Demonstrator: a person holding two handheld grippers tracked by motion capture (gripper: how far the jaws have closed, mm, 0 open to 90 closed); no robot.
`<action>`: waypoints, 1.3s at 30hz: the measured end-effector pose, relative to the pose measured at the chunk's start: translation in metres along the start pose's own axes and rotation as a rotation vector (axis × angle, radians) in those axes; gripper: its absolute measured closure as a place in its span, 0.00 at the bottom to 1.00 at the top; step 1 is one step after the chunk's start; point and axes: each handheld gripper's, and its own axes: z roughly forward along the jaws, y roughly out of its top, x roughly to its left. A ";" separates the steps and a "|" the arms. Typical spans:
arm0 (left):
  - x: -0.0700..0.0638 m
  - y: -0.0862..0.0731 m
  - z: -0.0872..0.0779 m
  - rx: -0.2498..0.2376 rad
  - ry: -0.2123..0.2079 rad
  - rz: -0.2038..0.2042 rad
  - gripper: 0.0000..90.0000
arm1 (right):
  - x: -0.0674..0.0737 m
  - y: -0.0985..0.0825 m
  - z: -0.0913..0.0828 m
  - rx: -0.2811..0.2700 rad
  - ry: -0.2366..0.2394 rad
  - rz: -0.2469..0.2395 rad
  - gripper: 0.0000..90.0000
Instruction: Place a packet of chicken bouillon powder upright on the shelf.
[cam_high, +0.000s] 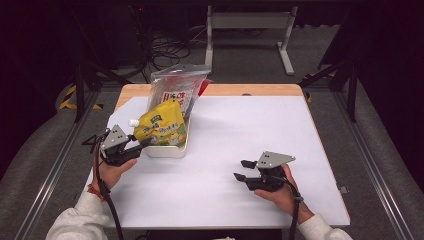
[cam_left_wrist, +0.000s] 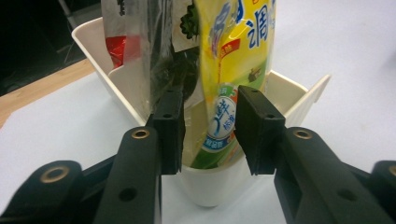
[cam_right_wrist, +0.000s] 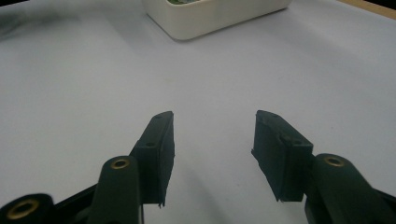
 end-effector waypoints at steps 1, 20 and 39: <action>-0.001 0.000 -0.001 -0.003 0.003 0.006 0.68 | 0.000 0.000 0.000 -0.001 -0.001 -0.001 0.54; -0.018 -0.013 -0.026 -0.034 0.097 -0.031 0.39 | -0.001 0.001 -0.004 0.001 -0.030 -0.018 0.50; -0.049 -0.027 -0.024 0.023 0.005 -0.004 0.23 | -0.006 -0.006 -0.009 0.038 -0.094 -0.044 0.38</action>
